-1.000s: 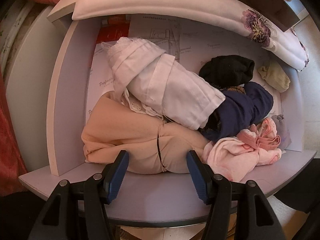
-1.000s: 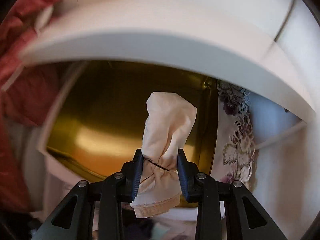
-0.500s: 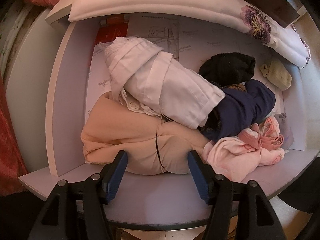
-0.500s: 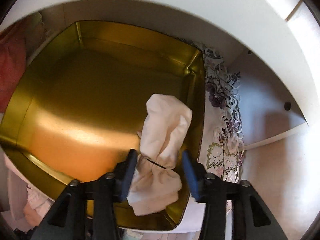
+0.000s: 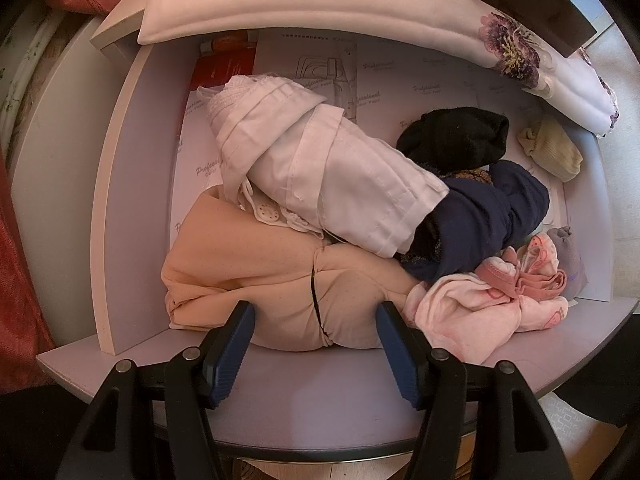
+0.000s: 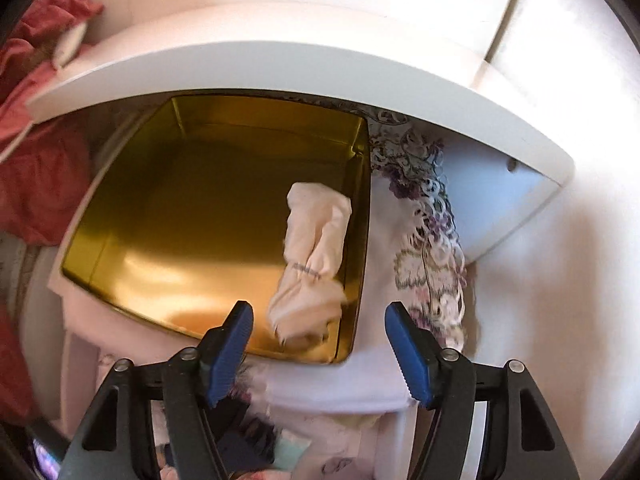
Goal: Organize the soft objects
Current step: 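Withdraw the right tool from the tray back over the drawer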
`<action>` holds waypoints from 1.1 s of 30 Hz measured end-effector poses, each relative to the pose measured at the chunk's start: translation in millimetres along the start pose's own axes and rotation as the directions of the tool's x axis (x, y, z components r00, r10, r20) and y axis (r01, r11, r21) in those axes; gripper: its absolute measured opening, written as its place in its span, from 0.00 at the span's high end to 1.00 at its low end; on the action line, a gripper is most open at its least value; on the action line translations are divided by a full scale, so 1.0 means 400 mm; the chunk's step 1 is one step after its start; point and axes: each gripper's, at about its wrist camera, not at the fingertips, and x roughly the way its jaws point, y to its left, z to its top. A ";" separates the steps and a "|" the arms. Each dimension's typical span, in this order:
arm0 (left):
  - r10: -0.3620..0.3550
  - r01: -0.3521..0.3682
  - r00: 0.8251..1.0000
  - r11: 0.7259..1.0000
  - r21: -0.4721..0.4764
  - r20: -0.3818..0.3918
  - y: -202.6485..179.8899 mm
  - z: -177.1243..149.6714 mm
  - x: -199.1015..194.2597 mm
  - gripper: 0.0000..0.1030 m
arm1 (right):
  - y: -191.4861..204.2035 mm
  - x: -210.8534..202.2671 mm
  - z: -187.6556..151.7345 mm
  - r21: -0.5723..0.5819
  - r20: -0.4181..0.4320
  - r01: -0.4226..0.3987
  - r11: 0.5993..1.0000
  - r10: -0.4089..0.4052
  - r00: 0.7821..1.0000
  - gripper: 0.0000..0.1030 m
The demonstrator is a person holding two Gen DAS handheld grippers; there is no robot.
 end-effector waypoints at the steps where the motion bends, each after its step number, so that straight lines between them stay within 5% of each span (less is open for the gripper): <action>1: 0.000 0.000 1.000 1.000 0.000 0.000 0.000 0.000 0.000 0.37 | 0.001 -0.011 -0.011 0.007 0.004 -0.008 1.000 0.008 1.000 0.32; 5: 0.000 0.000 1.000 1.000 0.000 0.000 0.000 0.000 0.000 0.37 | -0.002 -0.059 -0.080 0.043 0.002 -0.044 0.998 0.044 0.999 0.26; 10: -0.001 0.001 1.000 1.000 -0.001 0.000 0.000 -0.001 0.000 0.37 | 0.000 -0.042 -0.187 0.116 -0.117 -0.061 0.991 0.075 0.990 0.23; 15: -0.005 0.005 1.000 1.000 0.001 0.002 0.003 -0.001 -0.001 0.37 | -0.014 0.043 -0.314 0.267 -0.280 -0.083 0.960 0.160 0.947 0.23; 18: -0.005 0.005 1.000 1.000 0.002 0.003 0.004 -0.001 -0.001 0.37 | -0.018 0.092 -0.358 0.268 -0.345 -0.044 0.962 0.139 0.928 0.23; 28: -0.013 0.013 1.000 1.000 0.004 0.011 0.011 -0.005 -0.005 0.37 | -0.042 0.164 -0.402 0.331 -0.398 -0.005 0.944 0.144 0.906 0.23; 33: -0.029 0.029 1.000 1.000 0.000 0.010 0.023 -0.008 -0.008 0.38 | -0.073 0.166 -0.396 0.386 -0.379 0.009 0.923 0.150 0.913 0.23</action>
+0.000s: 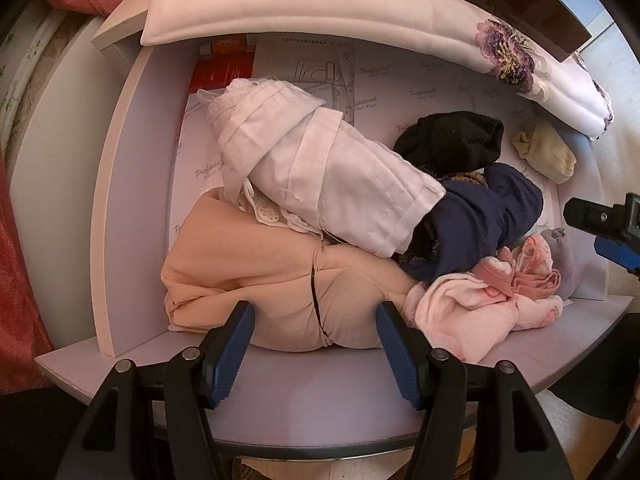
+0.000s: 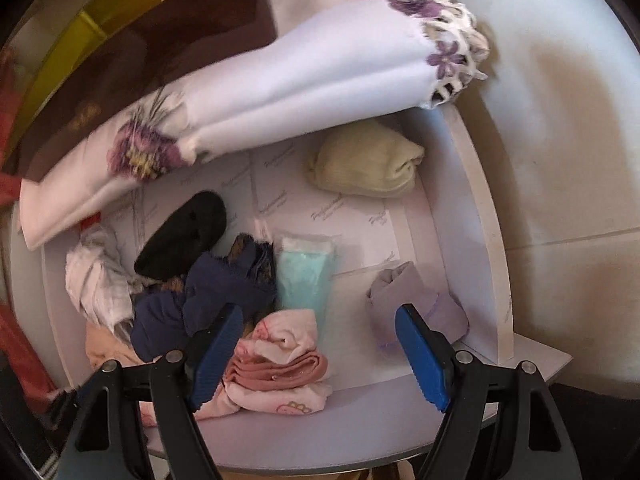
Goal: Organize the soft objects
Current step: 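Withdraw the right tool from the tray back over the drawer, then grasp the white lace-edged roll with the left tool while the right tool grasps navy cloth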
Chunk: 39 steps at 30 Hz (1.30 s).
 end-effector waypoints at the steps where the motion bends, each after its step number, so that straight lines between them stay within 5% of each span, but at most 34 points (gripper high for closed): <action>1: -0.012 0.012 1.000 1.000 -0.006 0.001 0.005 0.001 -0.003 0.38 | -0.004 0.001 0.001 0.008 -0.002 -0.002 1.000 0.002 1.000 0.23; 15: -0.075 0.078 0.996 0.995 -0.062 0.050 0.091 -0.012 -0.054 0.68 | 0.028 0.016 0.027 0.016 0.002 -0.116 0.993 0.116 0.993 0.23; 24: -0.116 0.126 0.991 0.975 -0.184 0.065 0.166 -0.021 -0.086 0.69 | 0.118 0.018 0.033 -0.073 -0.027 -0.253 0.965 0.252 0.967 0.23; 31: -0.107 0.116 0.992 0.978 -0.174 0.059 0.174 -0.019 -0.094 0.69 | 0.249 0.001 0.030 -0.251 -0.093 -0.382 0.889 0.371 0.924 0.23; 39: -0.084 0.090 0.995 0.987 -0.131 0.051 0.127 -0.011 -0.072 0.69 | 0.328 0.039 0.014 -0.336 -0.155 -0.372 0.865 0.339 0.928 0.23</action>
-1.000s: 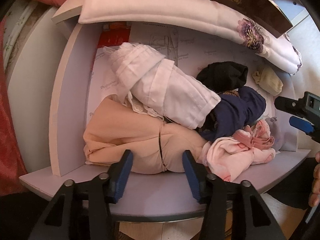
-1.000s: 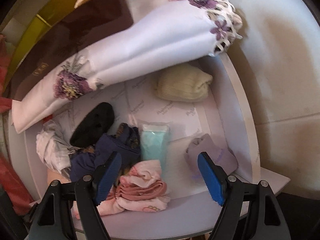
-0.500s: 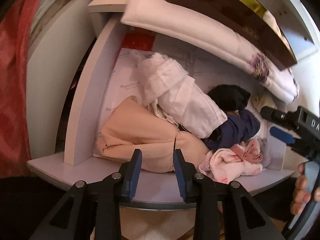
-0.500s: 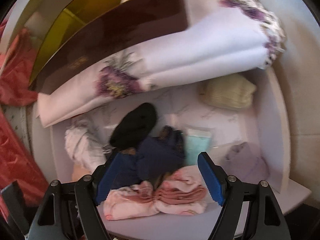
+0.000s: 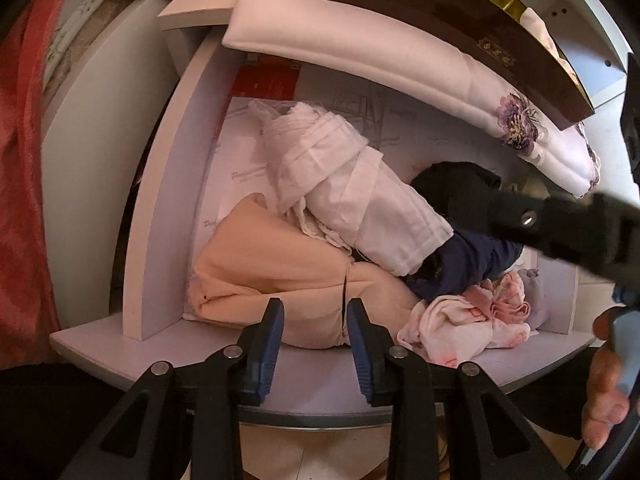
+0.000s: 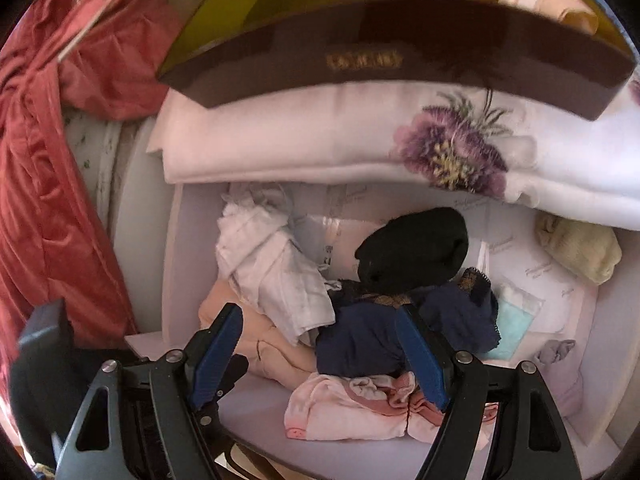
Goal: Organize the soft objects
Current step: 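Grasp the white lace-edged roll with the left tool while the right tool grasps navy cloth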
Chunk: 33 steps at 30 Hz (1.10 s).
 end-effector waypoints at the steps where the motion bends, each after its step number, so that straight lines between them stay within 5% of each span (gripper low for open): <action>1: 0.006 -0.006 1.000 1.000 0.008 -0.002 -0.003 0.001 0.001 0.69 | 0.000 0.009 0.001 0.004 -0.004 0.008 1.000 -0.008 1.000 0.23; 5: -0.010 0.009 1.000 1.000 0.028 0.013 -0.021 0.014 -0.008 0.67 | -0.012 0.007 0.005 0.031 0.012 0.015 0.999 -0.015 1.000 0.23; 10: -0.077 0.080 0.995 0.996 0.049 -0.059 -0.045 0.026 0.012 0.59 | -0.061 -0.033 -0.005 0.096 0.058 0.054 0.994 -0.059 0.997 0.23; 18: -0.151 0.150 0.988 0.977 -0.154 0.004 0.021 0.128 -0.029 0.56 | -0.159 -0.047 -0.031 0.269 0.013 0.154 0.951 -0.164 0.986 0.23; 24: -0.121 0.114 0.993 0.959 -0.261 -0.010 0.029 0.211 0.017 0.33 | -0.155 -0.045 -0.023 0.270 0.005 0.146 0.952 -0.153 0.988 0.23; 29: -0.053 0.047 0.998 0.966 -0.254 -0.018 -0.012 0.258 0.063 0.32 | -0.153 -0.060 -0.047 0.278 -0.021 0.165 0.946 -0.166 0.986 0.23; 33: -0.007 -0.008 0.998 0.968 -0.251 -0.056 -0.026 0.263 0.109 0.32 | -0.208 -0.059 -0.085 0.401 -0.023 0.144 0.905 -0.147 0.989 0.23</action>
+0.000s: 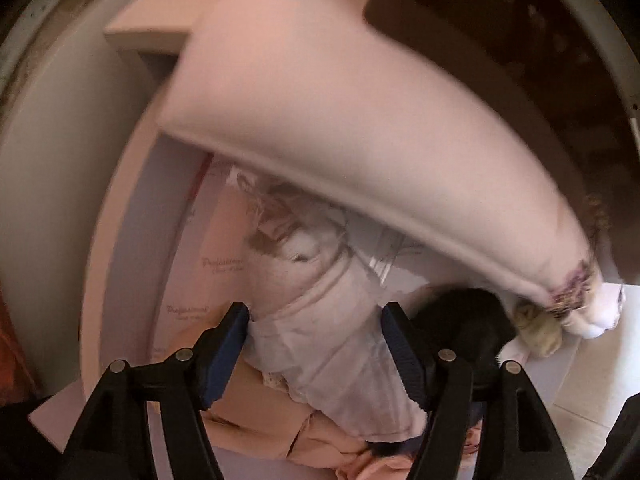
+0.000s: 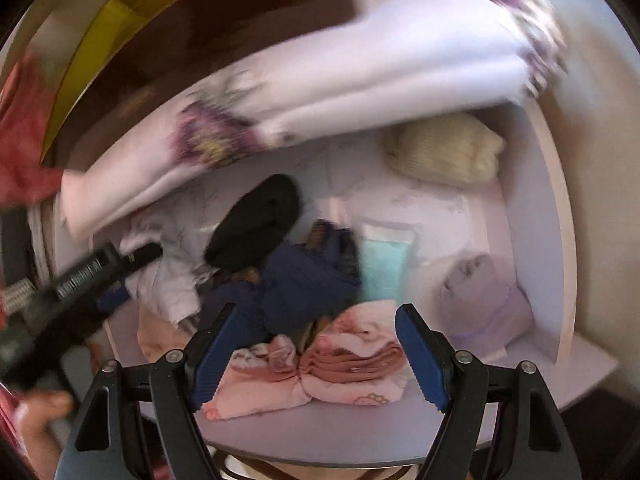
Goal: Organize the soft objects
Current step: 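Grasp the white lace-edged roll with the left tool while the right tool grasps navy cloth, then lift the white roll into the gold tray and open the left tool while the right holds navy cloth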
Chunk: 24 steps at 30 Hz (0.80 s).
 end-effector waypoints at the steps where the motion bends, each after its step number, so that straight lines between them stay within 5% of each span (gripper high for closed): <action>1: -0.002 0.002 1.000 1.000 -0.007 0.001 0.003 -0.004 0.006 0.34 | -0.014 0.010 0.000 0.036 -0.009 -0.023 0.999 0.023 1.000 0.23; 4: 0.001 -0.001 1.000 0.999 0.033 0.012 0.006 -0.015 0.009 0.49 | -0.025 0.030 0.003 0.081 -0.027 -0.111 0.991 0.113 0.993 0.24; 7: -0.002 -0.002 0.999 0.996 0.089 0.041 0.007 -0.033 -0.004 0.61 | -0.002 0.053 0.008 0.039 -0.010 -0.098 0.994 0.098 0.995 0.27; 14: -0.038 0.020 0.993 0.987 0.158 0.113 0.002 -0.074 -0.090 0.66 | 0.099 0.111 0.015 -0.137 -0.004 -0.055 0.989 0.055 0.998 0.64; 24: -0.197 0.137 0.954 0.957 0.255 0.226 0.027 -0.151 -0.320 0.66 | 0.078 0.130 0.017 -0.126 -0.048 -0.071 0.989 0.066 0.997 0.60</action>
